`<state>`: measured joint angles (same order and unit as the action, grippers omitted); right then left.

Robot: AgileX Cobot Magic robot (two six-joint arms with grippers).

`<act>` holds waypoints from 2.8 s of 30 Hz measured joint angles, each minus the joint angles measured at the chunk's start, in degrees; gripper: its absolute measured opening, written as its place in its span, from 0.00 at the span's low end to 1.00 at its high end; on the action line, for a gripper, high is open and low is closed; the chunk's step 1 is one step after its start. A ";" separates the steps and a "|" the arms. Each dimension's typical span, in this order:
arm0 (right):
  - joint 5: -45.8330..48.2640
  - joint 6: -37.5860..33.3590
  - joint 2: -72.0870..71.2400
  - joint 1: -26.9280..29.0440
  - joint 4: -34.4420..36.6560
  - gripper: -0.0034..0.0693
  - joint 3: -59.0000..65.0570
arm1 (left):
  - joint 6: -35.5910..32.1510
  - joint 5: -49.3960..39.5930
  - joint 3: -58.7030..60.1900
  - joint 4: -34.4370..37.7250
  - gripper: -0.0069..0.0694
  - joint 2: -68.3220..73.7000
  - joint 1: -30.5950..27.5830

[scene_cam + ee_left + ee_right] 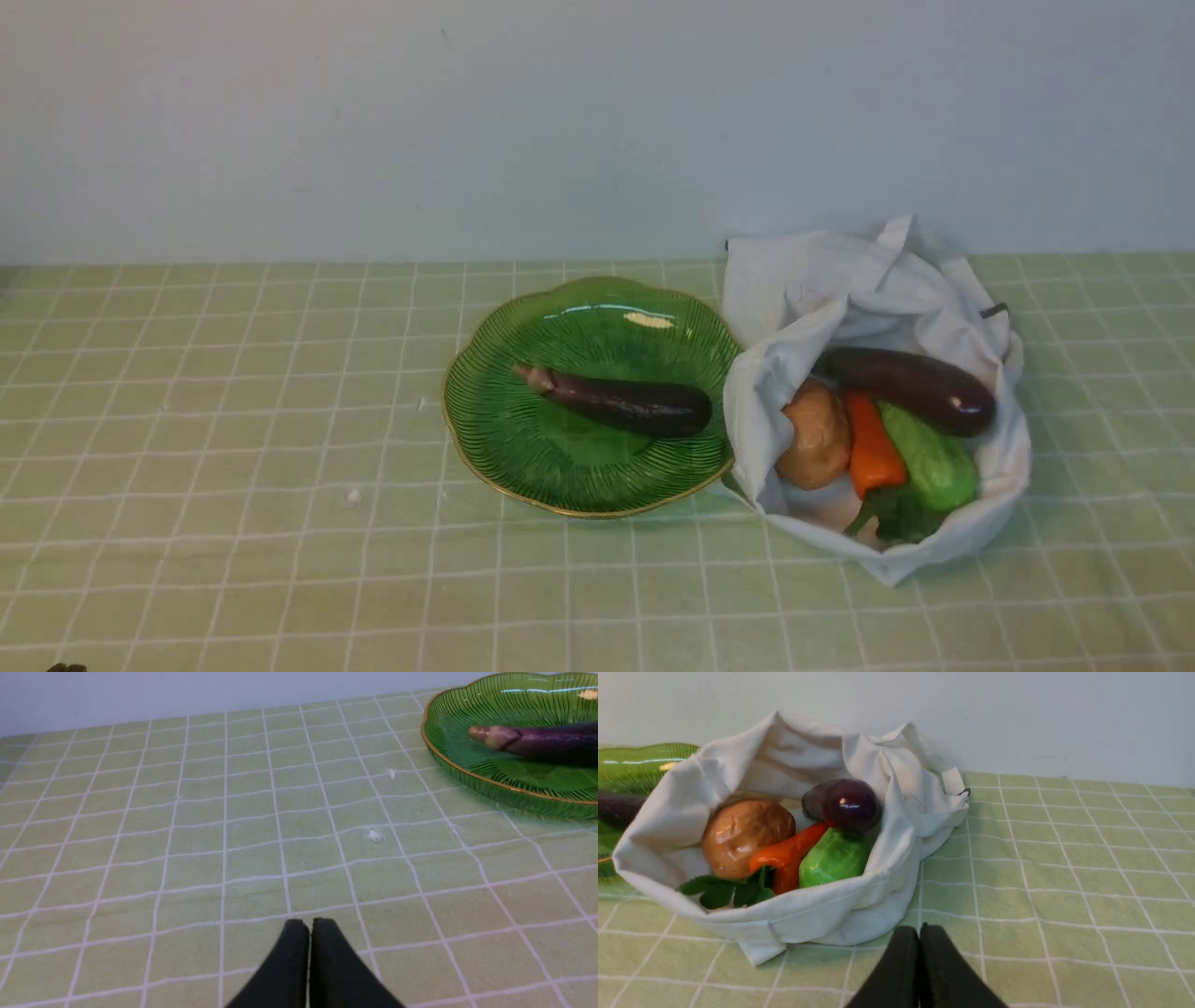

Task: Take vegetables from bag on green coffee tablecloth place on plate.
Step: 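Reach into the white cloth bag and grasp a vegetable inside with the right gripper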

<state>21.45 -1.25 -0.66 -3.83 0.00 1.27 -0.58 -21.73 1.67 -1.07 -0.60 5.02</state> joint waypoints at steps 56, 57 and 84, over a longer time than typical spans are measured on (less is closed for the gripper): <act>-8.60 7.66 0.08 0.00 45.09 0.03 -7.92 | 0.00 0.00 0.00 0.00 0.08 0.00 0.00; -8.60 4.77 0.47 0.00 43.81 0.03 -10.75 | 0.00 0.00 0.00 0.00 0.08 0.00 0.00; 26.99 -9.45 87.11 -6.25 12.83 0.14 -62.12 | 0.00 0.00 0.00 0.00 0.08 0.00 0.00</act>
<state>48.44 -10.71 86.44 -10.08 12.83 -60.85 -0.58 -21.73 1.67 -1.07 -0.60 5.02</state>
